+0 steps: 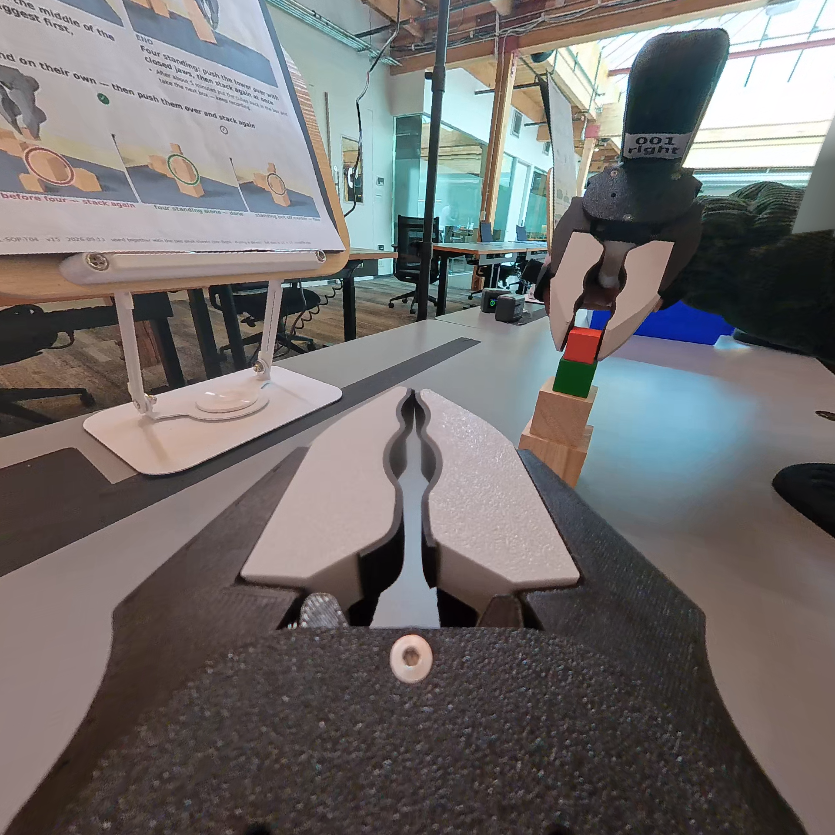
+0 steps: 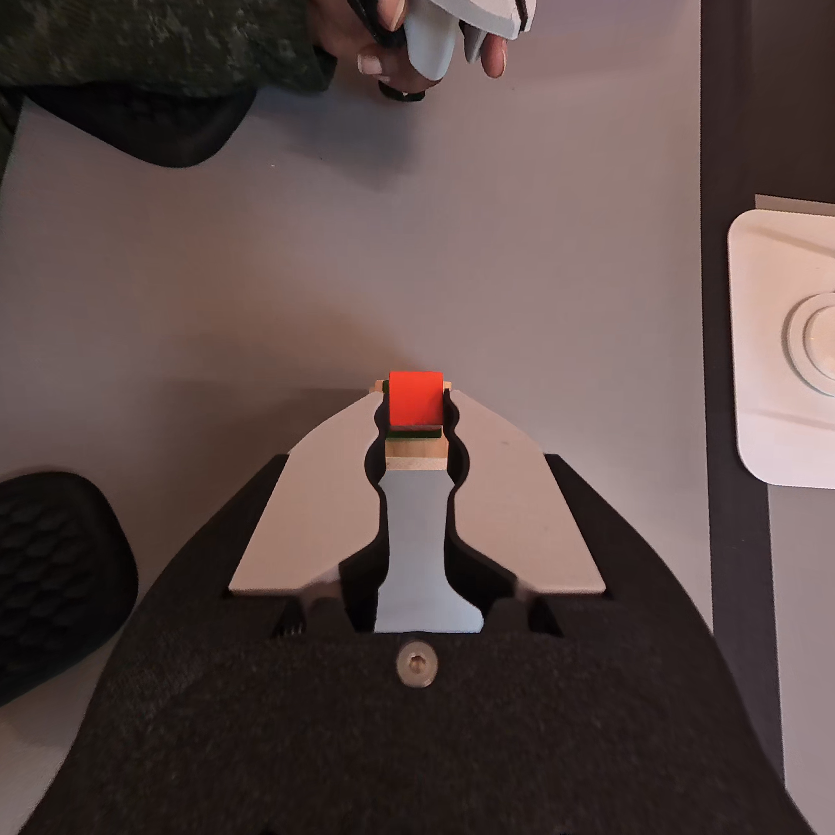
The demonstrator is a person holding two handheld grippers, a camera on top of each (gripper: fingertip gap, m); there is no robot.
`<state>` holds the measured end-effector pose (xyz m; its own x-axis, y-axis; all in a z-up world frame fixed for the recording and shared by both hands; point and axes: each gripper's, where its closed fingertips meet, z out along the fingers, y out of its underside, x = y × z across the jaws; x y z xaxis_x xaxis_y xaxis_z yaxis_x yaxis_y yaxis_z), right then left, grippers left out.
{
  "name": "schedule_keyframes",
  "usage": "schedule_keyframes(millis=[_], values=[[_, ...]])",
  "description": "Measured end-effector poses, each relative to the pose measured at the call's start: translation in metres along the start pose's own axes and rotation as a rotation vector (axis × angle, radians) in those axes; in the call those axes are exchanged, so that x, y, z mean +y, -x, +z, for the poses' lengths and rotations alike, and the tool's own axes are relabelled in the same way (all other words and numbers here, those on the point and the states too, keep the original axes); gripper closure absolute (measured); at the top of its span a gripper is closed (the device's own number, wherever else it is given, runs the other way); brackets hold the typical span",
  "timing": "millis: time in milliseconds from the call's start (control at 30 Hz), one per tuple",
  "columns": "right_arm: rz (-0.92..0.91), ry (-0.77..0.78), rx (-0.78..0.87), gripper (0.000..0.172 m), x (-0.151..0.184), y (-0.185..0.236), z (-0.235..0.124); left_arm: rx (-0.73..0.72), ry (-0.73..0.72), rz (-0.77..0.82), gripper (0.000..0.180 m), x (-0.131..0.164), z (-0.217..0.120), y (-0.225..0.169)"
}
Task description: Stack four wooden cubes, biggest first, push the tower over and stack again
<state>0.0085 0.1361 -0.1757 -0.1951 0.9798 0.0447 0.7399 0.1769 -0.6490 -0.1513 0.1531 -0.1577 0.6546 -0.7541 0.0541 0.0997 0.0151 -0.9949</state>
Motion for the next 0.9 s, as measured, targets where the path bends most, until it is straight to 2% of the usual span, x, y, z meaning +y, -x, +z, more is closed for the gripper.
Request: schedule_keyframes(millis=[567,733,900], values=[[-0.012,-0.005,0.008,0.149,0.0,0.0,0.001,-0.003,0.008,-0.002,0.18,0.001,0.001,0.001],[0.004,-0.02,0.02,0.139,-0.002,-0.001,-0.002,-0.004,0.007,-0.002,0.18,0.001,0.001,0.001],[0.038,-0.146,0.143,0.129,-0.019,-0.008,-0.022,-0.013,0.002,-0.001,0.18,0.0,0.0,0.003]])
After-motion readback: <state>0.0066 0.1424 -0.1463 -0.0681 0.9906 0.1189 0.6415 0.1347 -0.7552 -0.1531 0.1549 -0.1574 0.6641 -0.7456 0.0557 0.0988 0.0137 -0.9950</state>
